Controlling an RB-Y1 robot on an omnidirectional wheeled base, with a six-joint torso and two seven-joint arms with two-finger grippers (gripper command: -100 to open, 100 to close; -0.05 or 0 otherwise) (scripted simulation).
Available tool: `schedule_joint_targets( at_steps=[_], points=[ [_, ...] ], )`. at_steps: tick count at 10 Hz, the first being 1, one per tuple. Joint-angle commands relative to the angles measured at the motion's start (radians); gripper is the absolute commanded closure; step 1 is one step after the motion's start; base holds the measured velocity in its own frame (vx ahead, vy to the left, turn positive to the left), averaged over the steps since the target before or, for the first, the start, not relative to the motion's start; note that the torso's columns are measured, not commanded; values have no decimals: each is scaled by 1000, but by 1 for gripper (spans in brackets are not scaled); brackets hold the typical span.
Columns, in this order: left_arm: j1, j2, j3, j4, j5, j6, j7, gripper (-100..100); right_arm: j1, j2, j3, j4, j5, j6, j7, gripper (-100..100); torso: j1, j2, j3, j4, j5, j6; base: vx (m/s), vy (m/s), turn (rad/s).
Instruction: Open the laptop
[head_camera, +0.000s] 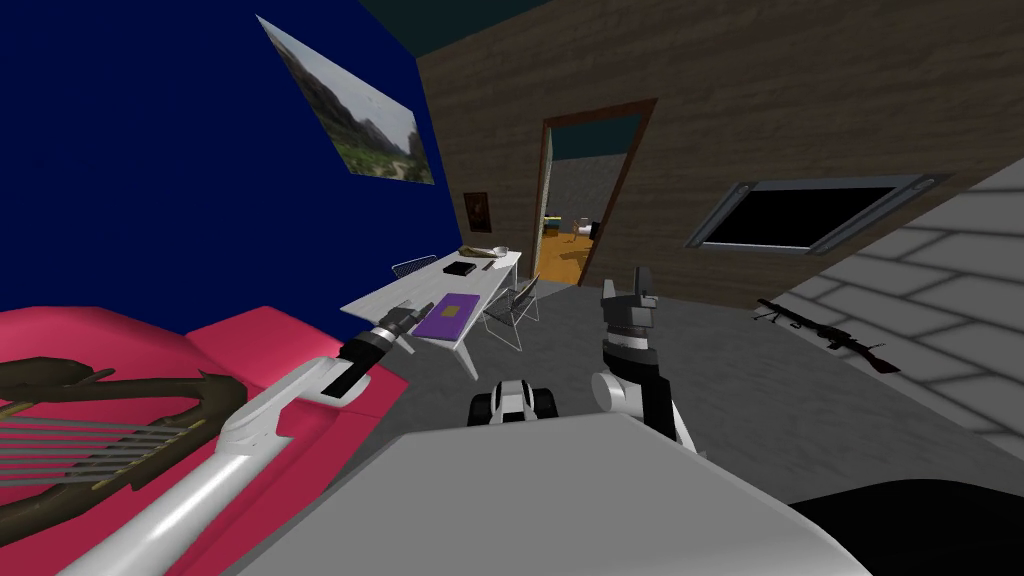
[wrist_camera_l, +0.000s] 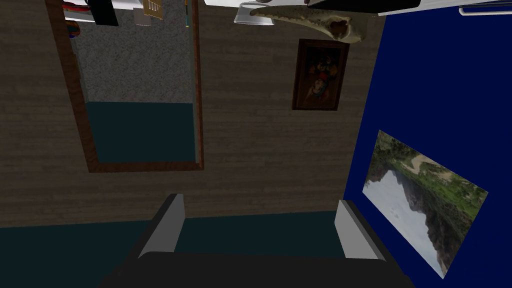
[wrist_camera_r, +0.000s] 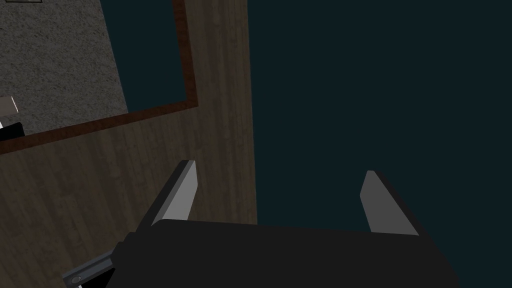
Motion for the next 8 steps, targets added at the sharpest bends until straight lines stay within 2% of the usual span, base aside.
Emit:
schedule_joint_targets(
  at_steps=[1,2,3,8],
  points=[
    [19,54,13,-44,19,27,34,-100,0,0,0,0,0,0,0,0,0,0,0,0,0,0,16,-18,23],
    [13,43,9,-34,15,22,26,-100,0,0,0,0,0,0,0,0,0,0,0,0,0,0,8,-8,4],
    [13,45,10,-35,16,23,29,0,0,0,0,0,0,0,0,0,0,1,1,0,0,0,0,0,0],
    [13,45,10,-35,16,23,28,0,0,0,0,0,0,0,0,0,0,0,0,0,0,0,0,0,0]
  ],
)
